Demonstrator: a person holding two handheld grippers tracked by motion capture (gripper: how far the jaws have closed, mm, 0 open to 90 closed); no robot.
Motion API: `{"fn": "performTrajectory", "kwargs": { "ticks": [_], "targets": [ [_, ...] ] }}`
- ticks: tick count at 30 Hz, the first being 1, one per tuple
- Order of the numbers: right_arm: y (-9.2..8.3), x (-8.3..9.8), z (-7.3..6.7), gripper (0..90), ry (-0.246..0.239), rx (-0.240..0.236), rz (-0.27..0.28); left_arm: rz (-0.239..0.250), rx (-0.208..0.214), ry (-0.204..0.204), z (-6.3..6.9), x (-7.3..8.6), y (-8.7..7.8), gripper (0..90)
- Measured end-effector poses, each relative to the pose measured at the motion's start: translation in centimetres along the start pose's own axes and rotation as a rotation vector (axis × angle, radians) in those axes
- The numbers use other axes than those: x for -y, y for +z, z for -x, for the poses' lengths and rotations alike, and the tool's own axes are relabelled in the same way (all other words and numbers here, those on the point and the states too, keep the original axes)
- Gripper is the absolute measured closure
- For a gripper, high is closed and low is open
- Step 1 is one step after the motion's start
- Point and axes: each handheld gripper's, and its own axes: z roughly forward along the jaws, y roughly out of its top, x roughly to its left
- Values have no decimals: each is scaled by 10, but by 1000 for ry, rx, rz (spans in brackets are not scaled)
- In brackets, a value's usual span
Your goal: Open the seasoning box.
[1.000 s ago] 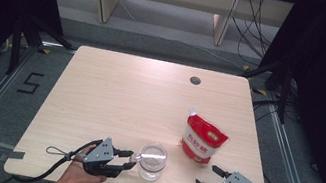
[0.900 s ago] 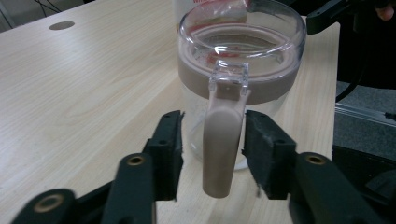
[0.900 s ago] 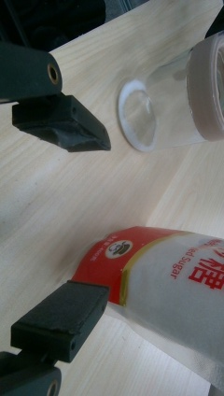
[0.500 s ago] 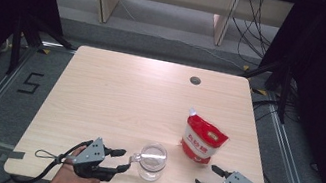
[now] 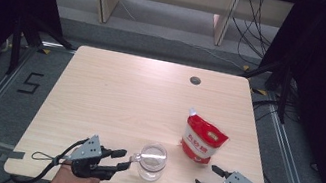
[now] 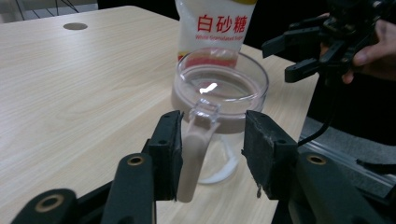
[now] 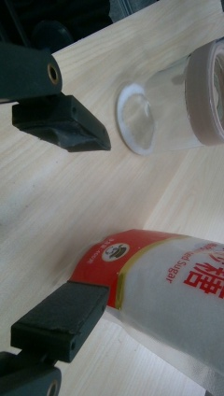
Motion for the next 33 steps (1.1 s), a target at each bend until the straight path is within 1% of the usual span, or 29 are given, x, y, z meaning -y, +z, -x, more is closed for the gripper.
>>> {"fn": "performTrajectory", "kwargs": {
  "ticks": [1, 2, 3, 4, 5, 6, 7, 8, 9, 10, 11, 12, 13, 15, 16, 17, 19, 20, 21, 22, 23, 24, 25, 26, 28, 29, 31, 32, 33],
  "targets": [
    [0, 0, 1, 257, -3, -15, -10, 15, -10, -34, 2, 0, 2, 589],
    [1, 0, 1, 258, -6, -10, -4, 4, -25, -16, 2, -2, 1, 601],
    [3, 0, 2, 258, -21, -9, 16, 17, -20, -7, 2, -3, 2, 620],
    [3, 0, 2, 258, -18, -8, 16, 36, -18, -21, 3, -4, 4, 632],
    [3, 0, 2, 258, -18, -8, 16, 36, -18, -21, 3, -4, 4, 649],
    [3, -1, 1, 258, -18, 1, 8, 31, -33, -3, 4, -7, 4, 673],
    [3, -1, 0, 258, 1, -13, -4, 31, -33, -3, 4, -7, 4, 698],
    [3, -1, 1, 258, -20, -3, 8, 40, -36, 16, 6, -10, 6, 719],
    [3, -1, 1, 258, -20, -4, 8, 47, -39, 2, 7, -11, 7, 739],
    [3, -1, 1, 258, -20, -4, 8, 47, -39, 2, 7, -11, 7, 756],
    [3, -1, -2, 258, 11, 2, 3, 38, -49, 2, 7, -11, 7, 756],
    [3, -1, -2, 259, 20, -5, -1, 40, -51, 21, 6, -12, 8, 772],
    [3, -2, -4, 261, 16, -8, -10, 37, -57, 14, 7, -12, 11, 796],
    [4, -3, -3, 266, 0, -11, -1, 33, -55, 18, 7, -12, 12, 808],
    [5, -3, -3, 267, -10, -17, 12, 20, -65, 22, 8, -13, 13, 808],
    [5, -6, -5, 280, -32, -15, 19, 20, -64, 36, 8, -14, 14, 812],
    [5, -7, -7, 285, -27, -17, 30, 20, -73, 34, 7, -15, 14, 817],
    [4, -7, -9, 300, 0, -19, 25, 25, -85, 26, 6, -15, 15, 819],
    [4, -7, -9, 300, 0, -19, 25, 25, -85, 26, 6, -15, 15, 821],
    [5, -9, -9, 313, -22, -33, 28, 19, -101, 29, 5, -15, 15, 822],
    [4, -9, -11, 318, 2, -33, 23, 19, -93, 32, 4, -14, 16, 821],
    [5, -10, -9, 322, -17, -33, 40, 8, -96, 54, 3, -15, 16, 822],
    [5, -10, -9, 322, -17, -33, 40, 8, -96, 54, 3, -15, 16, 822],
    [6, -11, -11, 324, -22, -44, 38, 5, -99, 35, 5, -14, 18, 822],
    [7, -13, -11, 341, -45, -44, 57, 3, -90, 57, 3, -13, 19, 822],
    [7, -14, -12, 342, -47, -48, 55, 0, -104, 43, 5, -13, 19, 823],
    [7, -15, -15, 344, -25, -46, 48, 1, -98, 34, 5, -12, 20, 823],
    [8, -16, -15, 345, -32, -47, 62, -1, -92, 58, 3, -12, 21, 823],
    [8, -16, -15, 345, -32, -47, 62, -1, -92, 58, 3, -12, 21, 822]
  ]
}}
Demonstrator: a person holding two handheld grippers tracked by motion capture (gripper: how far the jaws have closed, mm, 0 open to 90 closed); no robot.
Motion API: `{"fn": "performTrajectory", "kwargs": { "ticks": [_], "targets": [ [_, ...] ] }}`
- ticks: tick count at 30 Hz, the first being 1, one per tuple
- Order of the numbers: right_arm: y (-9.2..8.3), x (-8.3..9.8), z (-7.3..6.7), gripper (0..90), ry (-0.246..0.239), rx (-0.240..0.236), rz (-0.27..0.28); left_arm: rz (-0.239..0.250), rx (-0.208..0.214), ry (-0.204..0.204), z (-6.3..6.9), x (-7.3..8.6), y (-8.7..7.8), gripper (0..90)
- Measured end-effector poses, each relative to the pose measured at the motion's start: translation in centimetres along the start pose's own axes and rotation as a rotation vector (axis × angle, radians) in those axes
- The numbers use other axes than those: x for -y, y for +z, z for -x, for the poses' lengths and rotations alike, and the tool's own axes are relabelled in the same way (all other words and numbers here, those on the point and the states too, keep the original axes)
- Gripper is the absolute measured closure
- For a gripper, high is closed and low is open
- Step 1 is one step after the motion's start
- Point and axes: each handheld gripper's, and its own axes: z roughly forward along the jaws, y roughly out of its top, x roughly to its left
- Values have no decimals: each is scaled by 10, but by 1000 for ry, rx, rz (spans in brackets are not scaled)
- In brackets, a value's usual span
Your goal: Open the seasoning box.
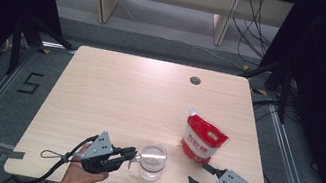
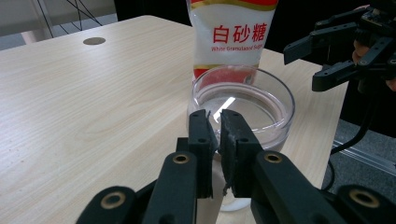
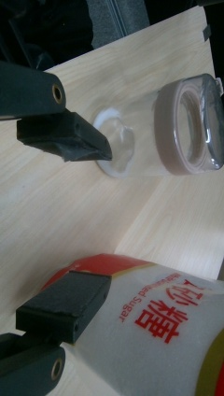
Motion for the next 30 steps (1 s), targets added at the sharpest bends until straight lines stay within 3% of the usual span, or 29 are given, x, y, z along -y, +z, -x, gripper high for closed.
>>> {"fn": "performTrajectory", "kwargs": {
  "ticks": [2, 6, 9, 15, 16, 20, 21, 30],
  "targets": [
    [1, -1, -1, 354, -8, 4, -1, 1, -7, -21, 1, 0, 1, 823],
    [5, -4, -3, 395, -25, -15, 2, -2, -9, -19, 2, 0, 1, 825],
    [7, -7, -6, 462, -43, -25, 25, -1, -9, -2, 1, 1, 0, 825],
    [9, -14, -12, 603, -31, -41, 54, 2, -9, 6, 1, 1, 0, 825],
    [12, -15, -12, 622, -44, -63, 69, 3, -10, 7, 1, 2, 0, 825],
    [16, -17, -16, 687, -53, -70, 43, 17, -4, -5, 2, 3, 0, 825],
    [19, -19, -18, 725, -62, -87, 44, 19, 0, 8, 2, 3, 0, 825],
    [28, -23, -23, 813, -74, -129, 33, 8, -8, 16, 2, 3, -1, 826]
  ]
}}
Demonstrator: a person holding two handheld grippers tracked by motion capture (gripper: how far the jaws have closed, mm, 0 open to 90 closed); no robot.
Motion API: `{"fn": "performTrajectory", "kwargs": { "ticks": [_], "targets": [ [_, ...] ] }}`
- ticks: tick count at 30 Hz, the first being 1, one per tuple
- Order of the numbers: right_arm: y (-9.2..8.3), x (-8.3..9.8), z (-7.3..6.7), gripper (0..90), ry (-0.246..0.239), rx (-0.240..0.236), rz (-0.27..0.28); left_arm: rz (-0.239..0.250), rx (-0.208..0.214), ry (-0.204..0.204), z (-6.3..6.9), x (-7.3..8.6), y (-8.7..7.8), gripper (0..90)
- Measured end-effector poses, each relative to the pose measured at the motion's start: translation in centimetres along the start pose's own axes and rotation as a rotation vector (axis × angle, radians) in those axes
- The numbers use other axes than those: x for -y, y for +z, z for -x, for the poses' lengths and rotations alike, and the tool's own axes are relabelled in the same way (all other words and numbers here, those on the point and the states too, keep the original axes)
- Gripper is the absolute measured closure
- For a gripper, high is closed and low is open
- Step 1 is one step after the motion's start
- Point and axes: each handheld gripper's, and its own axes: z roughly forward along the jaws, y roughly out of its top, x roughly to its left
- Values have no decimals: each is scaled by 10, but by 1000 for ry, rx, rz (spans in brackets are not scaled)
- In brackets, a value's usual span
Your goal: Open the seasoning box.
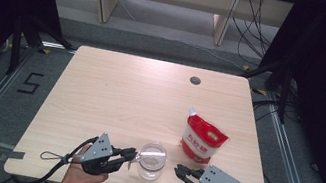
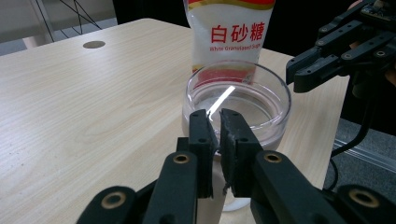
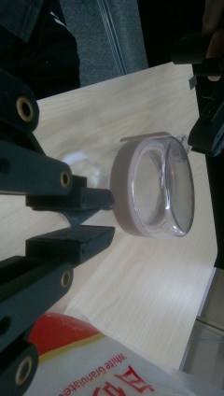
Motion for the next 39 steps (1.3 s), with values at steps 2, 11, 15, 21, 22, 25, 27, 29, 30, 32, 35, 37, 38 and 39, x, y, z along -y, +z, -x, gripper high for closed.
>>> {"fn": "performTrajectory", "kwargs": {
  "ticks": [2, 11, 15, 21, 22, 25, 27, 29, 30, 32, 35, 37, 38, 39],
  "targets": [
    [1, 0, 0, 816, 10, 3, 4, 10, 4, 1, 0, 0, 1, 825],
    [7, -4, 0, 863, 10, -13, 8, -3, -1, 6, 1, 1, 0, 841],
    [11, -6, -1, 877, 3, -21, 14, -13, 0, 0, 0, 2, 0, 841],
    [19, -13, -6, 880, -2, -49, 25, -19, -7, 13, -1, 4, 1, 846],
    [20, -14, -7, 881, -4, -61, 33, -21, -14, -6, 0, 5, 1, 845],
    [22, -16, -9, 881, -6, -60, 34, -20, -5, 15, -1, 4, 1, 842],
    [22, -18, -10, 881, -10, -66, 41, -23, -2, 25, -2, 4, 1, 840],
    [23, -19, -10, 881, 1, -58, 57, -24, -4, 19, -2, 4, 1, 842],
    [23, -20, -11, 881, -6, -66, 55, -25, -3, 6, -1, 4, 1, 842],
    [23, -21, -11, 881, -1, -73, 58, -23, -7, -6, 0, 4, 1, 841],
    [25, -26, -12, 881, -12, -77, 64, -21, -4, 25, -2, 4, 1, 838],
    [26, -28, -13, 881, -27, -73, 75, -20, -6, 19, -2, 4, 1, 838],
    [26, -28, -13, 881, -27, -73, 75, -20, -7, 7, -1, 4, 1, 838],
    [27, -30, -15, 881, -12, -73, 77, -21, -13, -8, 0, 4, 1, 835]
  ]
}}
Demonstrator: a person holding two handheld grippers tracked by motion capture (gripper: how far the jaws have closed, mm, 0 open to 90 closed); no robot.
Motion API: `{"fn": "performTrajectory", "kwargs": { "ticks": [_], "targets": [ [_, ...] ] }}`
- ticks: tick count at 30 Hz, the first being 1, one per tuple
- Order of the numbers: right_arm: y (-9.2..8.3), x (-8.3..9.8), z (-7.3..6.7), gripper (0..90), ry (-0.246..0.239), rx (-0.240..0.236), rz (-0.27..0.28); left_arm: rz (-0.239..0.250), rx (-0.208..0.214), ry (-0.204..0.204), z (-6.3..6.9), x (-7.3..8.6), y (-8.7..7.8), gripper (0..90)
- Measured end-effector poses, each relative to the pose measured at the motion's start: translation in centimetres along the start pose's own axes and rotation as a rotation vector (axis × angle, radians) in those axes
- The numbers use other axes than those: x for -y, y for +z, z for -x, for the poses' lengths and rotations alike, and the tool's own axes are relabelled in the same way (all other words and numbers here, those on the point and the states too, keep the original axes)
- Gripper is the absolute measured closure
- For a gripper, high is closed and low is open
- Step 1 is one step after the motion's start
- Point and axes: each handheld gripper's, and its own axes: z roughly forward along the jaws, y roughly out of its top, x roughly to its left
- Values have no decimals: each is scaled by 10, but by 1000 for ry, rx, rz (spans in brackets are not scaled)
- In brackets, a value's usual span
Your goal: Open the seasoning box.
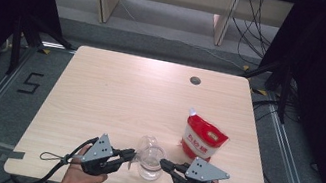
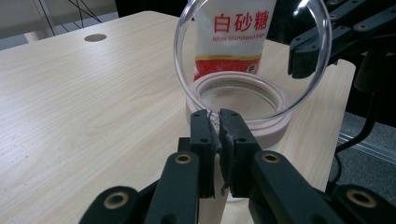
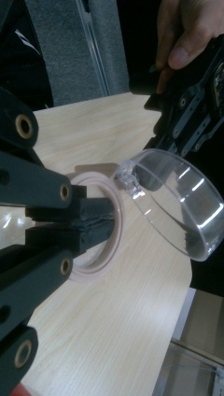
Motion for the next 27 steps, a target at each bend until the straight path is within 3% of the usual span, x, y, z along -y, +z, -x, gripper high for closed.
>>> {"fn": "performTrajectory", "kwargs": {
  "ticks": [2, 6, 10, 11, 16, 18, 20, 24, 27],
  "targets": [
    [2, -3, -2, 882, 3, -23, 8, 2, 1, -1, 0, 0, 0, 835],
    [4, -8, -5, 882, -18, -28, 14, 3, 8, 2, 0, -1, -1, 823],
    [5, -9, -7, 886, -9, -23, 10, -1, 7, 13, 0, -1, -2, 783],
    [5, -9, -7, 886, -9, -23, 10, 0, 12, -5, 0, -1, -2, 783],
    [8, -10, -9, 891, -1, -33, 3, -5, -30, -10, -4, 0, -13, 513],
    [9, -12, -13, 896, 11, -34, 24, -20, -28, -6, -6, 1, -17, 483],
    [12, -15, -14, 896, -34, -45, 35, -37, -41, 10, -8, 7, -24, 448],
    [16, -18, -19, 896, -22, -63, 39, -33, -49, -28, -8, 14, -29, 389],
    [17, -19, -20, 896, -30, -72, 37, -57, -54, 4, -8, 18, -35, 372]
  ]
}}
